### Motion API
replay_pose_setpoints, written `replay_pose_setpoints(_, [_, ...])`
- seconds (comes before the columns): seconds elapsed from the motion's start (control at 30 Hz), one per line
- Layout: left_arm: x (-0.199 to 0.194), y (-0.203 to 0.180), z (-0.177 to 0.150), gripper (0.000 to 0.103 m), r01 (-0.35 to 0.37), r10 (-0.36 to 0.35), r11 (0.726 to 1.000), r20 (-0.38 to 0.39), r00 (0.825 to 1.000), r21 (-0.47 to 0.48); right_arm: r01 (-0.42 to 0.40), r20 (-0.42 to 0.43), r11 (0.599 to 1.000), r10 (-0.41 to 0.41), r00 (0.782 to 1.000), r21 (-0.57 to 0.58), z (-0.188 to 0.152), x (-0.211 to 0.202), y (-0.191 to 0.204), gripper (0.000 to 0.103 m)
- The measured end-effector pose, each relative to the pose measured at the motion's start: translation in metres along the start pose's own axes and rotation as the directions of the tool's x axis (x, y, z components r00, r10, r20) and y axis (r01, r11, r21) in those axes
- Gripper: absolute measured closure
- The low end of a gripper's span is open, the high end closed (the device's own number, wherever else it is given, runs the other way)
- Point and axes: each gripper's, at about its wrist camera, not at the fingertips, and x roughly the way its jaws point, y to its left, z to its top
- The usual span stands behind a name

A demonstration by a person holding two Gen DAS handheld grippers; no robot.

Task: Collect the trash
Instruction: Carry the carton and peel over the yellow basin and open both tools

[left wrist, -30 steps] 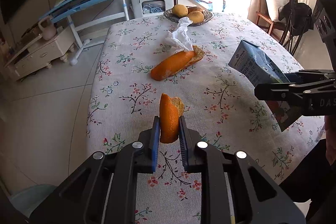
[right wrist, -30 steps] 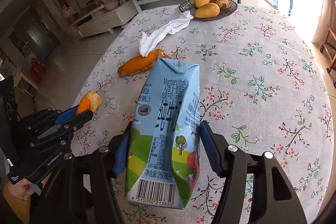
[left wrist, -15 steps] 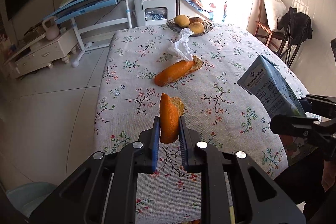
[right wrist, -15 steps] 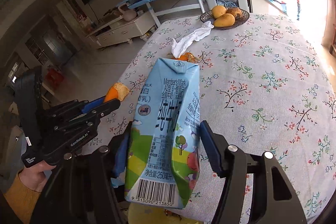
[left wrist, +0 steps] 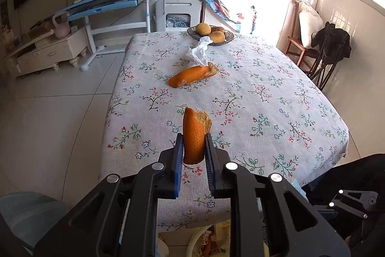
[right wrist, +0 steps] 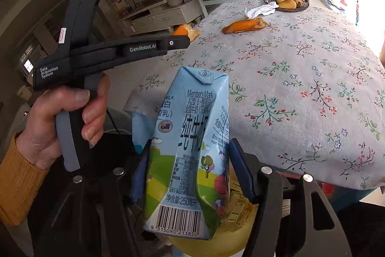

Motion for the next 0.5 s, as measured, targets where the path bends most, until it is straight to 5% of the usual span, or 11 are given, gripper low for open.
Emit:
replay_pose_setpoints(0.4, [-0.033, -0.005, -0.042, 0.086, 0.052, -0.051, 0.997, 0.025, 0.998, -0.061, 0.084, -0.198, 0.983, -0.116, 0.973, -0.164, -0.044, 0.039, 0.027, 0.038])
replay_pose_setpoints(0.5, [-0.037, -0.008, -0.052, 0.086, 0.057, -0.056, 0.997, 0.014, 0.998, -0.058, 0.107, -0.18, 0.981, -0.135, 0.974, -0.16, -0.044, 0.034, 0.021, 0.034])
